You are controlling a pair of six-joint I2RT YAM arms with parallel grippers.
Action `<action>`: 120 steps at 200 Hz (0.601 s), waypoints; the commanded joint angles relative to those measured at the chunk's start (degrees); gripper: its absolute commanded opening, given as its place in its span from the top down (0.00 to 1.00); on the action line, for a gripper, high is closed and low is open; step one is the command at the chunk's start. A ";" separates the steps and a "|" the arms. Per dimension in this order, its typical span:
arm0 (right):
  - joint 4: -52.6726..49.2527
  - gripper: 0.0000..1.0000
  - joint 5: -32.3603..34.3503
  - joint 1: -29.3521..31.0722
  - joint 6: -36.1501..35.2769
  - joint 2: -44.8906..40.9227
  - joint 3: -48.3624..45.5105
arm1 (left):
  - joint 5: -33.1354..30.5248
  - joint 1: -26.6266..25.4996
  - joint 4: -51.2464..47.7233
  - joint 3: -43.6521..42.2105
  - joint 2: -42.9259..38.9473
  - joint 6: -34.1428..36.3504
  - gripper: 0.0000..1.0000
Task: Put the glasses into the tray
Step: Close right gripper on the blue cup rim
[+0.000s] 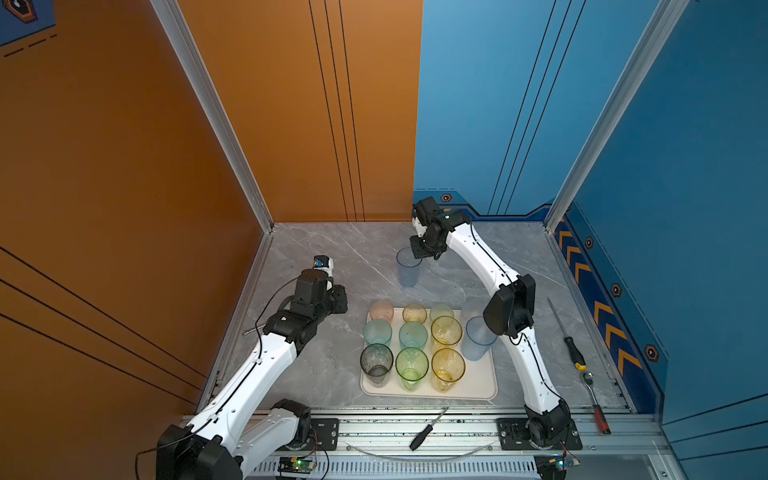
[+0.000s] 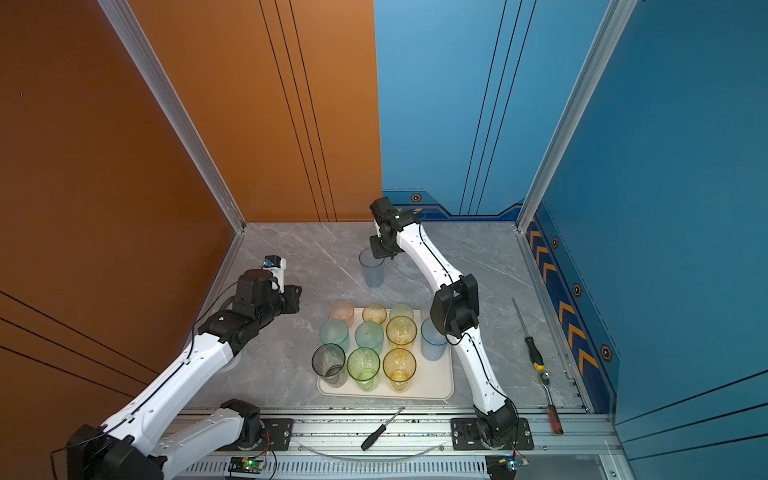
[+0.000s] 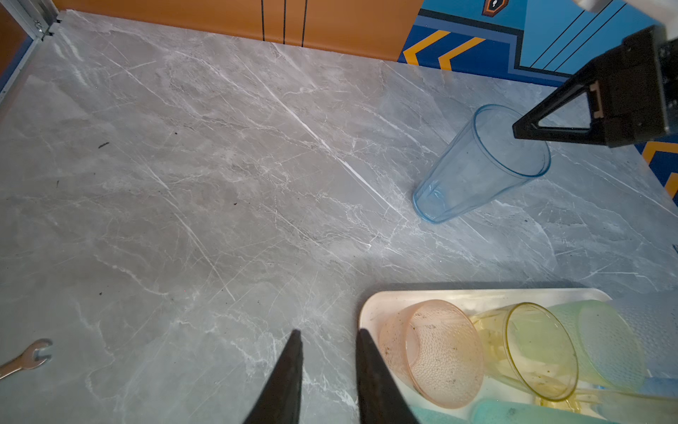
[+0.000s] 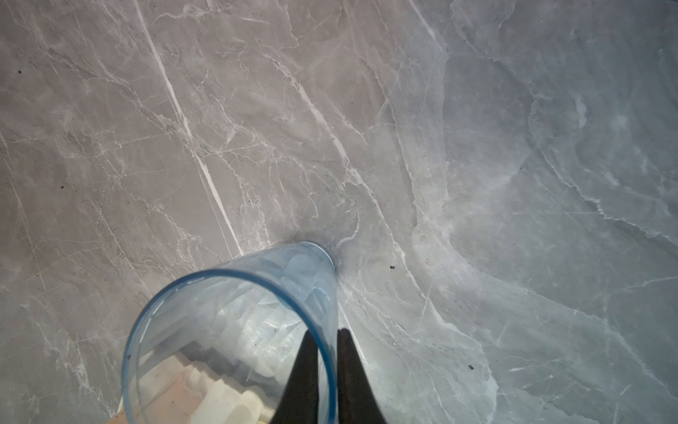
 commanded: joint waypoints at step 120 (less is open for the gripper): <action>9.77 1.00 4.58 2.28 -1.25 -10.78 -10.57 | 0.92 0.77 -1.71 -1.53 -1.17 0.04 0.73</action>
